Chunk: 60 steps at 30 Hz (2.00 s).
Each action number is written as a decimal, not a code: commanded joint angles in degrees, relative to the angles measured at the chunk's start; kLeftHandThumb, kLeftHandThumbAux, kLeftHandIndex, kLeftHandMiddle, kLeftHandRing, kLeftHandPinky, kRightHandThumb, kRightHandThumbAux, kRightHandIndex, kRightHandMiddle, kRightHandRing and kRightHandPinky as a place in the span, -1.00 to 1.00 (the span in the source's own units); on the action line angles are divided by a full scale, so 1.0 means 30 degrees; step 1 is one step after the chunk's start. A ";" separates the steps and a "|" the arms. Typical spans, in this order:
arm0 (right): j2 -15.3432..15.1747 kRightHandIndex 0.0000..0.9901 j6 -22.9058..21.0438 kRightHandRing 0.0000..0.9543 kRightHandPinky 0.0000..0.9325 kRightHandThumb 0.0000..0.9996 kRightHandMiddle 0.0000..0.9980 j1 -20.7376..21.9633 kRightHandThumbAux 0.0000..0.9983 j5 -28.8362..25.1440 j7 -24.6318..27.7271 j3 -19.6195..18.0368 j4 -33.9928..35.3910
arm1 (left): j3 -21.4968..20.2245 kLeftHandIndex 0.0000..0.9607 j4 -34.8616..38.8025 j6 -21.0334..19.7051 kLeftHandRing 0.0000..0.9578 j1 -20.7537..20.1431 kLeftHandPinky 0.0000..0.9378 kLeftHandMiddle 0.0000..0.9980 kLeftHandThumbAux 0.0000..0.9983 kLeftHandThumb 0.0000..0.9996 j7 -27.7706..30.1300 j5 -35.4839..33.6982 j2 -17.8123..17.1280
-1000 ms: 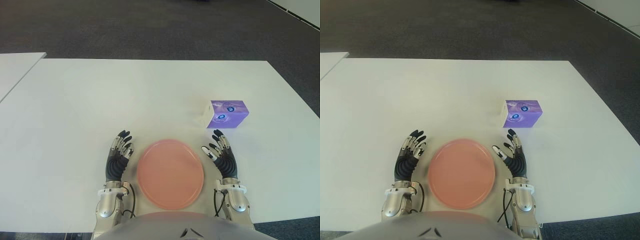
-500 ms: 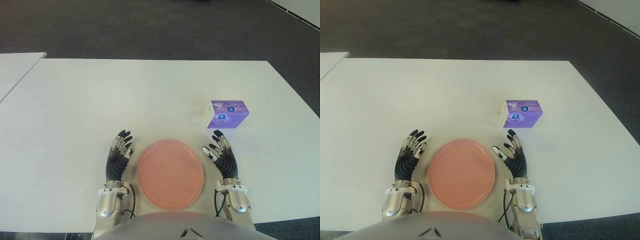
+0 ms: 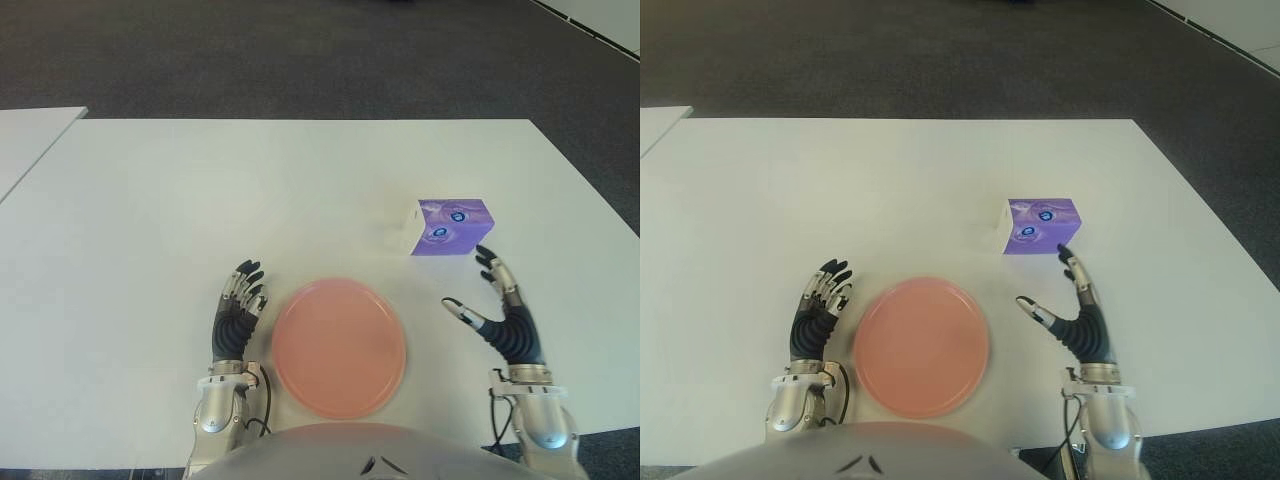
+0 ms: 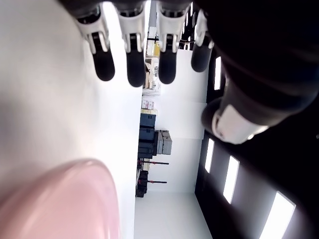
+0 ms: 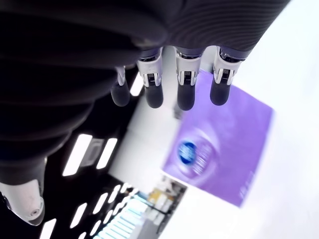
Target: Put the tissue paper into the plate.
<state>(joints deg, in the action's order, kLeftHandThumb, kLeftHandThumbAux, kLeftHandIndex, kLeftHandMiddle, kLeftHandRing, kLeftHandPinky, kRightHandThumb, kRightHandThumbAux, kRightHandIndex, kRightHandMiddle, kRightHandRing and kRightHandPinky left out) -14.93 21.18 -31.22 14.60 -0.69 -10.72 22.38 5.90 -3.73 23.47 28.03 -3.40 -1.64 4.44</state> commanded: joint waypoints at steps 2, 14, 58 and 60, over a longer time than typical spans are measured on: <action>-0.0584 -0.85 0.1220 -0.80 -0.78 -0.54 -0.78 0.0006 0.16 0.1536 -0.0373 -0.0780 0.0155 | 0.0276 -0.68 -0.1613 -0.1004 -0.57 0.0035 -0.56 -0.62 0.35 -0.49 -0.0217 -0.0187 0.0979; -0.0372 -0.88 -0.0548 -0.85 -0.90 -0.34 -0.84 0.0523 0.23 0.4731 -0.0508 -0.1851 0.2957 | 0.0378 -0.68 -0.1992 -0.0773 -0.58 -0.0178 -0.57 -0.63 0.34 -0.52 -0.0517 -0.0147 0.1131; -0.6029 -0.89 -0.3757 -0.92 -0.85 -0.22 -0.90 1.1425 -0.10 1.0496 -0.1000 0.3093 -0.7149 | 0.0696 -0.64 -0.1795 -0.0620 -0.60 -0.0135 -0.60 -0.63 0.31 -0.49 -0.0724 -0.0349 0.0707; -0.6118 -0.90 -0.3797 -0.92 -0.86 -0.23 -0.90 1.1559 -0.10 1.0364 -0.0932 0.3225 -0.7315 | 0.0694 -0.63 -0.1804 -0.0647 -0.60 -0.0140 -0.60 -0.62 0.30 -0.49 -0.0720 -0.0374 0.0706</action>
<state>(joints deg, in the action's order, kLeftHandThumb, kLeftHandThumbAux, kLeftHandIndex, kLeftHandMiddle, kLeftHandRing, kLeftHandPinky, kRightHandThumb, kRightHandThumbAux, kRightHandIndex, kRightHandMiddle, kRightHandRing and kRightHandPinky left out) -32.68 10.51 2.64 45.68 -4.08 -2.22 1.84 7.26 -6.59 25.75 25.61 -5.38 -2.29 3.93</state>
